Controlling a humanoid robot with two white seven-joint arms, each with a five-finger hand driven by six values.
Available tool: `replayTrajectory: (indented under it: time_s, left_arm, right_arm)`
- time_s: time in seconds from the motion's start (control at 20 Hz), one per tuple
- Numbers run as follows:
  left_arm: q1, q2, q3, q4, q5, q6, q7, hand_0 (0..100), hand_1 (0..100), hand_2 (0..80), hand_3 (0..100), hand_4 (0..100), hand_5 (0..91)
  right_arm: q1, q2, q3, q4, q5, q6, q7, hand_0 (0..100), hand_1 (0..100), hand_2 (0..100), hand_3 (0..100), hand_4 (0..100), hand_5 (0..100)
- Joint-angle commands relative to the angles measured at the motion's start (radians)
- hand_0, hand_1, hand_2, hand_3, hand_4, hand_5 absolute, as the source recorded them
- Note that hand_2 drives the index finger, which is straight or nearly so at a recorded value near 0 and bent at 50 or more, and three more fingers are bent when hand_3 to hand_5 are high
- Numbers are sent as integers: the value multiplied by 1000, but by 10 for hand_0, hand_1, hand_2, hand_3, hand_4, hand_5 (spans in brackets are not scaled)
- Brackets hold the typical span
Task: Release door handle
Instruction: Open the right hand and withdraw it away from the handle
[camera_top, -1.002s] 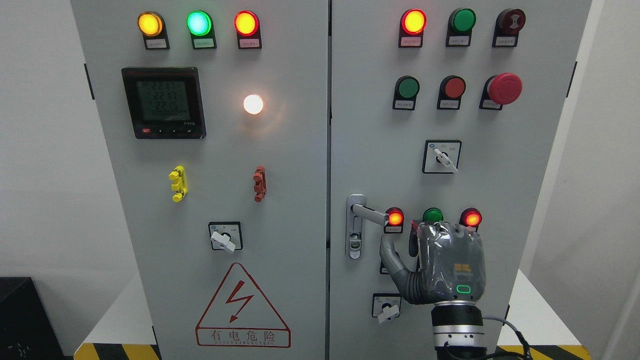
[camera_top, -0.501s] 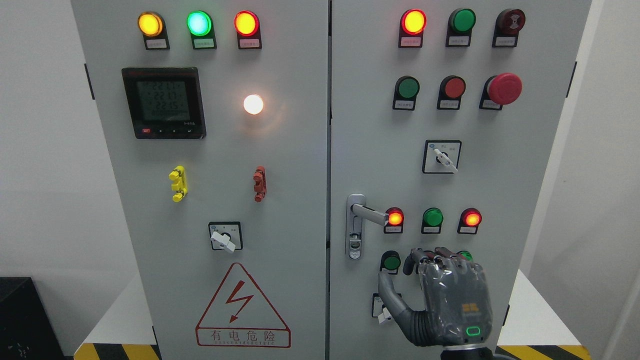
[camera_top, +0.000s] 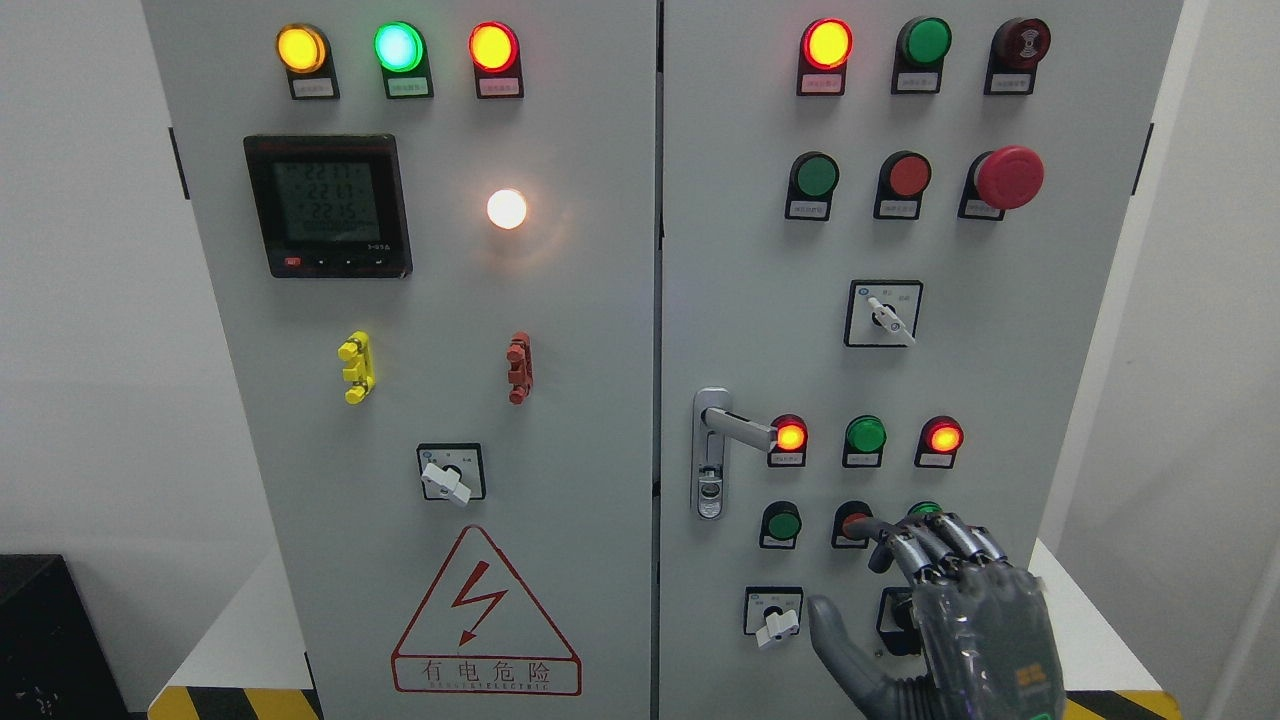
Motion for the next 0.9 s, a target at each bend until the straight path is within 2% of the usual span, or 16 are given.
replayTrajectory:
  time_s: [0.0,0.05,0.1,0.85]
  left_arm:
    - [0,0,-21,-20,0,0,0,0,0,22,85,13,0]
    - [0,0,-21,-20,0,0,0,0,0,21,86,13,0]
    - [0,0,-21,-20,0,0,0,0,0,22,87,13,0]
    - [0,0,-21,-20,0,0,0,0,0,23,88,13,0]
  right_arm:
    - [13,-1,-144,-51,-56,-11,3,354,182,63,41,6,0]
    - [13,-1,-143,-54,-56,-11,5,349,183,24,0,0,0]
    - [10,-1,-143,-55,-56,-11,8,347,183,0,0,0,0]
    - [-8,-1,-126,-66,-56,-8,20,309,151,0,0,0,0]
